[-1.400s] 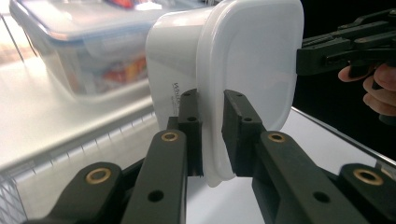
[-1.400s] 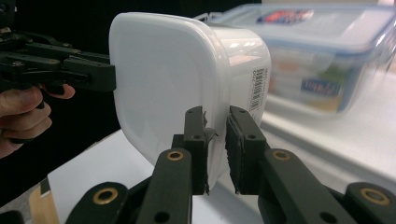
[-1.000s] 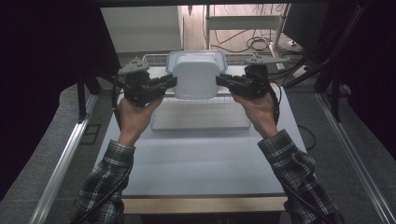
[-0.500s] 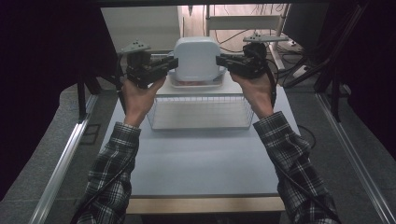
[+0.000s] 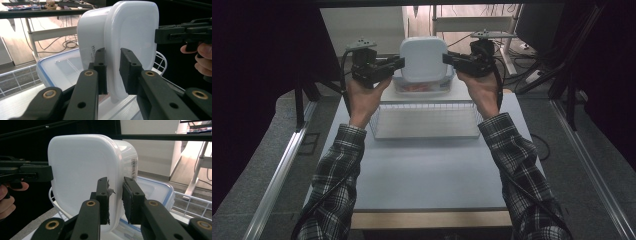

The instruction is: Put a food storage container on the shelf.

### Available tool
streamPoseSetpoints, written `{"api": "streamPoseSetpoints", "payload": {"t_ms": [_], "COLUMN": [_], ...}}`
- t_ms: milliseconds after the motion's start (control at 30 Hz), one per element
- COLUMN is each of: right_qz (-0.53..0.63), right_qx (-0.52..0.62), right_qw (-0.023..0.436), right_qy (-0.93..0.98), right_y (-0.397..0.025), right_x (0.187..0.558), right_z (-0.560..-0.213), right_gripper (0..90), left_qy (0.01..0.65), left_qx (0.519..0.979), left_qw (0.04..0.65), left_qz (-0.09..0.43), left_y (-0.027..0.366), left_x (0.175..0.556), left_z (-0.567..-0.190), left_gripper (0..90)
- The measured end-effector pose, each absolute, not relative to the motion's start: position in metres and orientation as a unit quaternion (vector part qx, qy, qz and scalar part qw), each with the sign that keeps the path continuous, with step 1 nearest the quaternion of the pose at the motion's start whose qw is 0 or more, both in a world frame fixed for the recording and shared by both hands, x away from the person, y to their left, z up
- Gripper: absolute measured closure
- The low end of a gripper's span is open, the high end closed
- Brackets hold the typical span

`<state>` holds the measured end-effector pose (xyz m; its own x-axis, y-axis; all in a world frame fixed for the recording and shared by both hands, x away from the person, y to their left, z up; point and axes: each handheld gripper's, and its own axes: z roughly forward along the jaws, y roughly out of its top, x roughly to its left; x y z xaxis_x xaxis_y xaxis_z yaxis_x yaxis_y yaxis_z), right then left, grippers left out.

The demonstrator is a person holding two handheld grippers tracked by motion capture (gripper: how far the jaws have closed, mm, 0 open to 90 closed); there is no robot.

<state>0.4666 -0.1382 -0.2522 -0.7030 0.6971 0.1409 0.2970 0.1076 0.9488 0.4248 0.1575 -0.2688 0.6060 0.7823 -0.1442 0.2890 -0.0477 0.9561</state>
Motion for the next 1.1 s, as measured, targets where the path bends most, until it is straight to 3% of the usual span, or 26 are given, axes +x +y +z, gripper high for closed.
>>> {"api": "streamPoseSetpoints", "payload": {"t_ms": [500,1100], "right_qz": [0.562,0.543], "right_qx": [0.341,0.346], "right_qw": [0.198,0.197], "right_qy": [0.727,0.739], "right_y": [-0.129,-0.125], "right_x": [0.472,0.481], "right_z": [-0.253,-0.256], "right_gripper": [61.5,57.3], "left_qy": [0.389,0.412], "left_qx": [0.685,0.686], "left_qw": [0.57,0.547], "left_qz": [0.233,0.246], "left_y": [0.153,0.149], "left_x": [0.432,0.444], "left_z": [-0.27,-0.27], "left_gripper": [67.4,58.7]}}
